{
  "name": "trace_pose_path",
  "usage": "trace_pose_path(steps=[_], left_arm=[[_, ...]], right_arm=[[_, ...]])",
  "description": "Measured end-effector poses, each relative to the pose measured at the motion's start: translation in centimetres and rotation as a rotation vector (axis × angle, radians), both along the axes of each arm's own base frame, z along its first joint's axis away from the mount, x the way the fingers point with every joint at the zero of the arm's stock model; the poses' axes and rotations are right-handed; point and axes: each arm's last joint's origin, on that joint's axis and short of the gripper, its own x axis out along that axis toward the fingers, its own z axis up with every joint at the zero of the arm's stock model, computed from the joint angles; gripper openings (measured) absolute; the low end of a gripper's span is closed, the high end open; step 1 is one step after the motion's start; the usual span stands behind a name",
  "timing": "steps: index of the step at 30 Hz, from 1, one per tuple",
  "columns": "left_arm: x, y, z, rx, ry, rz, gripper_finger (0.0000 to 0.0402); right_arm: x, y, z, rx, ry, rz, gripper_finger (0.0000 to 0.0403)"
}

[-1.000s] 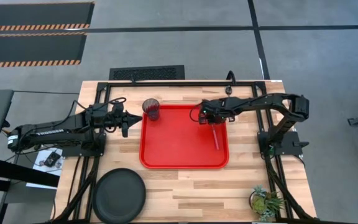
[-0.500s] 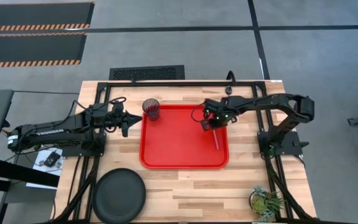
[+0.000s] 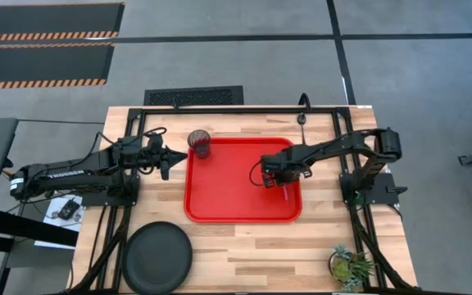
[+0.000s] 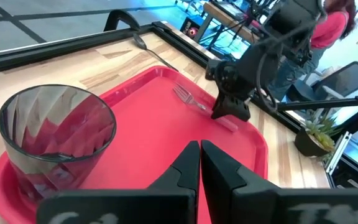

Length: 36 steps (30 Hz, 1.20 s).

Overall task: Pick and place plate/cup/fork/spoon on tray
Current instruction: Put the pink fork on the right side of the red tray

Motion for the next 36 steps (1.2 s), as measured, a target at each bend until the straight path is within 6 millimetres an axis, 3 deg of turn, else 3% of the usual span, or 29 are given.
trace_pose_path(steps=[5,12,19,23,30,36], left_arm=[[0.0,0.0,0.0,-0.009,-0.003,0.002,0.0],[0.0,0.0,0.0,-0.012,-0.004,0.003,0.0],[0.0,0.0,0.0,0.004,0.003,-0.002,0.0],[-0.1,0.0,-0.3,0.002,0.038,-0.005,0.0],[-0.3,-0.1,-1.0,-0.006,0.11,-0.016,0.0],[-0.4,-0.1,-1.1,-0.015,0.118,-0.008,0.0]], right_arm=[[0.2,0.8,-0.5,-0.012,0.016,0.015,0.0091],[-0.4,1.6,-0.1,-0.083,0.058,-0.023,0.0018],[-1.7,2.1,1.7,-0.186,0.242,-0.112,0.0025],[-1.9,2.0,1.5,-0.203,0.319,-0.173,0.0018],[0.0,2.1,0.3,-0.164,0.406,-0.194,0.0029],[2.3,2.1,2.1,-0.16,0.393,-0.151,0.0025]])
